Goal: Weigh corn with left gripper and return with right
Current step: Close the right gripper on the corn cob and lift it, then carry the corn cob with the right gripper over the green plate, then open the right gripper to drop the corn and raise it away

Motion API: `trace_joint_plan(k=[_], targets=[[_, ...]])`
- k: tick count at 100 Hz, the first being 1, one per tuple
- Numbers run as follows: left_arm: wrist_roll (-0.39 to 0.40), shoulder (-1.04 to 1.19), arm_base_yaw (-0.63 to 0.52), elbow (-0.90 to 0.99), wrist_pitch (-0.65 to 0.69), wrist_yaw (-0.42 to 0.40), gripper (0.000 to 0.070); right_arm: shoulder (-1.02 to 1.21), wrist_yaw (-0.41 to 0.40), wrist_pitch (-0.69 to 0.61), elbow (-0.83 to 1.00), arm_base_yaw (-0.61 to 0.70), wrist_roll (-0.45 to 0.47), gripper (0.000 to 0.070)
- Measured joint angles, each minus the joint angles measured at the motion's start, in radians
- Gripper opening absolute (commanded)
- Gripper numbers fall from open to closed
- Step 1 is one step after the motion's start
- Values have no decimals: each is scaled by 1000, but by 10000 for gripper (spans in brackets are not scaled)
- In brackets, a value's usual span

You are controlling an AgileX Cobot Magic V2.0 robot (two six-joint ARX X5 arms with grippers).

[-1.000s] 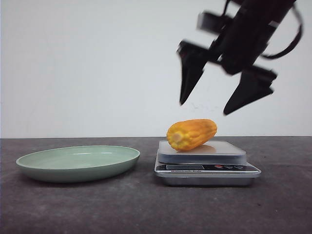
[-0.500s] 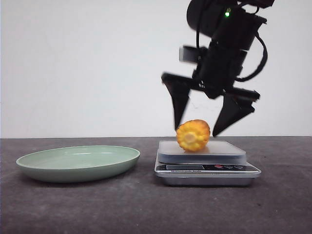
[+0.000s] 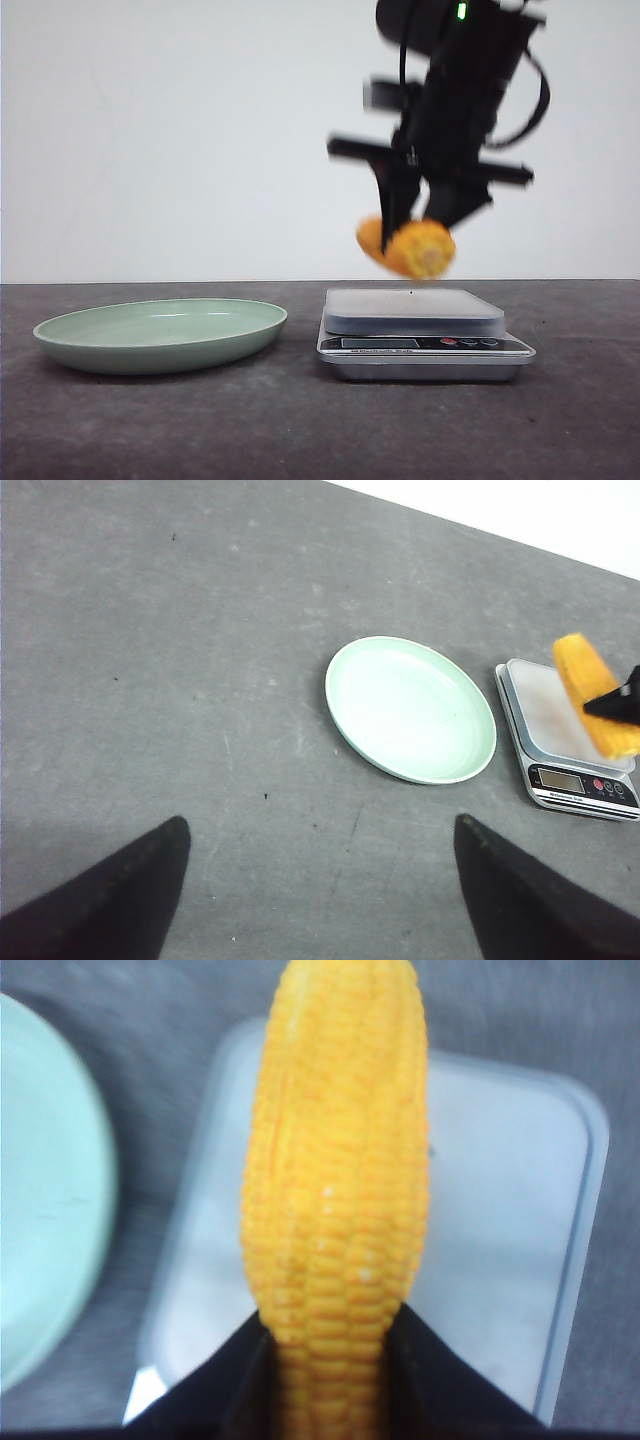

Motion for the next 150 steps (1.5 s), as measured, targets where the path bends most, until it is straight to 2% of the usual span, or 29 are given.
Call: trace_joint_plan(k=[27,55,70,88,116,120,123,126,133,137,139,150], targets=[[0,0,0,0,2,0,505,-82,-2,-37,202,136,-44,0],[0,0,0,0,5,0,505,110,7,-69,456,236,-36,0],[0,0,0,0,5,0,505,271,-24,-101,548,240,2,0],[0,0,0,0,5,0,505,415,-29,-115,554,244,71,0],[0,0,0,0,5,0,505,472,-34,-119,554,254,180,3],[0,0,0,0,5,0,505,473,-33,-104,554,258,188,42],[0,0,0,0,5,0,505,474,-34,-93,554,261,192,112],[0,0,0,0,5,0,505,475,-35,-85,554,263,195,218],[0,0,0,0,5,0,505,476,-34,-83,554,266,196,519],[0,0,0,0,4,0,505,476,-34,-83,554,269,197,631],[0,0,0,0,4,0,505,477,-34,-83,554,270,198,651],[0,0,0,0,4,0,505,478,-26,-82,554,270,198,651]])
